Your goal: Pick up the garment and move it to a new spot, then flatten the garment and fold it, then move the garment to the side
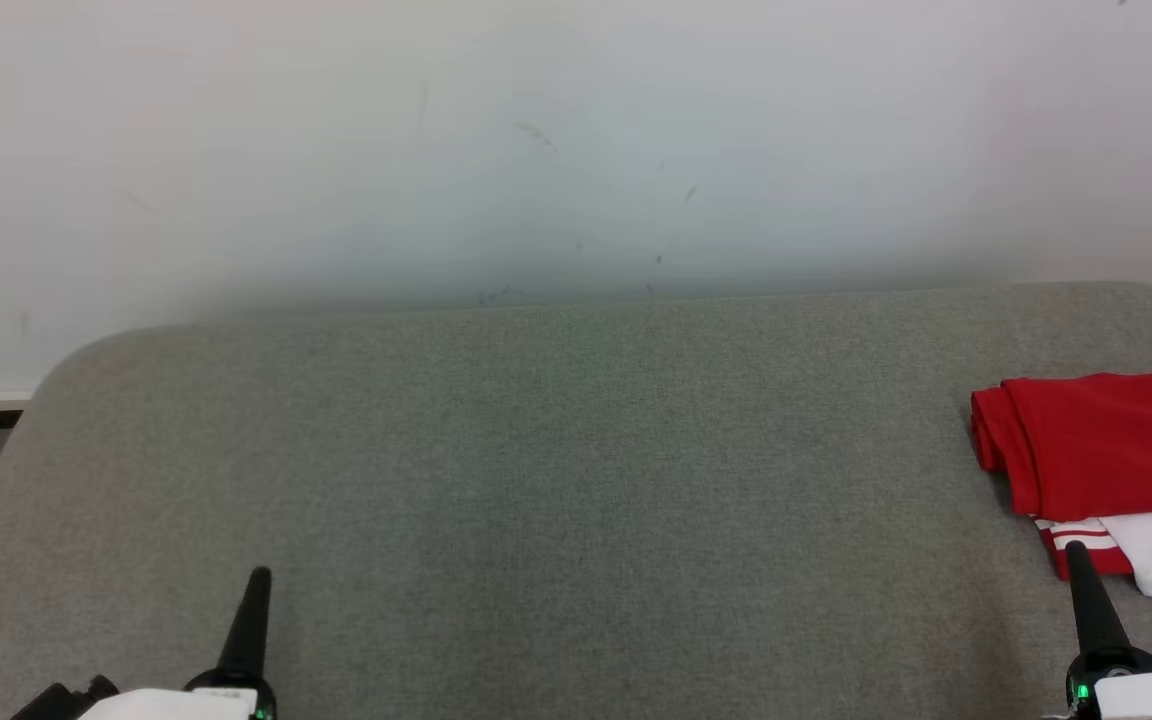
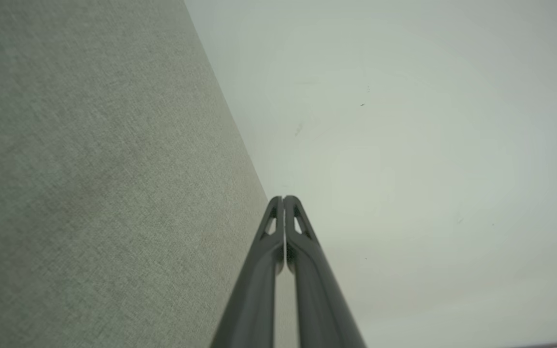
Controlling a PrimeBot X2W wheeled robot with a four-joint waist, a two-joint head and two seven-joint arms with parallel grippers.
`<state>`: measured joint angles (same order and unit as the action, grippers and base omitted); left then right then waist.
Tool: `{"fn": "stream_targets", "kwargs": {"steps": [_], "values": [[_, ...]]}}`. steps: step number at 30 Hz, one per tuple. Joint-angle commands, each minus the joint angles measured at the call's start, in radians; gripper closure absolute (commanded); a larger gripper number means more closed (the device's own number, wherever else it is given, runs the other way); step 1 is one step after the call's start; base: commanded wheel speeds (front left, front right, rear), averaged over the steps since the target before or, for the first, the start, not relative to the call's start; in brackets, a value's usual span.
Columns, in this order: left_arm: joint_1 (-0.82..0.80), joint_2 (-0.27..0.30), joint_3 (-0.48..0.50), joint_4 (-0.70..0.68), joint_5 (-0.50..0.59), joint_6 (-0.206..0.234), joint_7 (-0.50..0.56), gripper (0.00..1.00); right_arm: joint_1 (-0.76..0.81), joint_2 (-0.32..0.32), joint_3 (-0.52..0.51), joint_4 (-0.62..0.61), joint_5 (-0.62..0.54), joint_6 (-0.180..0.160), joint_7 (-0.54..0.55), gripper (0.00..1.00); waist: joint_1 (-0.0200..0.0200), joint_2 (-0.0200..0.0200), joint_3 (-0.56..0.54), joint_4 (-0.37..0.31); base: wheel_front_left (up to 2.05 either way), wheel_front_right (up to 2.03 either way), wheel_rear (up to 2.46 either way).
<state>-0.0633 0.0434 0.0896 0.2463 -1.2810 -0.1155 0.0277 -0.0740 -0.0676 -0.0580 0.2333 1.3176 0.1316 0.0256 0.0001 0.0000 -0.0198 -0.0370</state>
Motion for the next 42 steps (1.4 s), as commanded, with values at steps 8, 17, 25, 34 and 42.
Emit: {"fn": "stream_targets", "kwargs": {"steps": [8, 17, 25, 34, 42], "values": [[-0.025, 0.009, 0.01, -0.006, -0.087, -0.01, 0.024, 1.0, -0.022, 0.001, -0.016, 0.001, 0.076, -0.001, 0.02, 1.0, -0.0001, 0.0, 0.005, 0.007, 0.0, 0.0, 0.0], [-0.032, 0.009, 0.015, -0.005, -0.161, -0.011, 0.044, 1.0, -0.028, 0.005, -0.028, 0.004, 0.14, -0.001, 0.04, 1.0, -0.0001, 0.0, 0.009, 0.015, 0.0, 0.0, 0.0], [-0.039, 0.01, 0.019, -0.003, -0.221, -0.014, 0.06, 1.0, -0.031, 0.008, -0.037, 0.007, 0.194, -0.002, 0.056, 1.0, -0.0001, 0.0, 0.013, 0.022, 0.0, 0.0, 0.0], [-0.044, 0.01, 0.023, -0.002, -0.284, -0.017, 0.076, 1.0, -0.034, 0.012, -0.047, 0.01, 0.251, -0.002, 0.073, 1.0, -0.0001, 0.0, 0.018, 0.029, 0.0, 0.0, 0.0], [-0.05, 0.01, 0.027, -0.001, -0.334, -0.018, 0.088, 1.0, -0.04, 0.015, -0.055, 0.013, 0.298, -0.002, 0.089, 1.0, -0.0001, 0.0, 0.022, 0.036, 0.0, 0.0, 0.0]]}}
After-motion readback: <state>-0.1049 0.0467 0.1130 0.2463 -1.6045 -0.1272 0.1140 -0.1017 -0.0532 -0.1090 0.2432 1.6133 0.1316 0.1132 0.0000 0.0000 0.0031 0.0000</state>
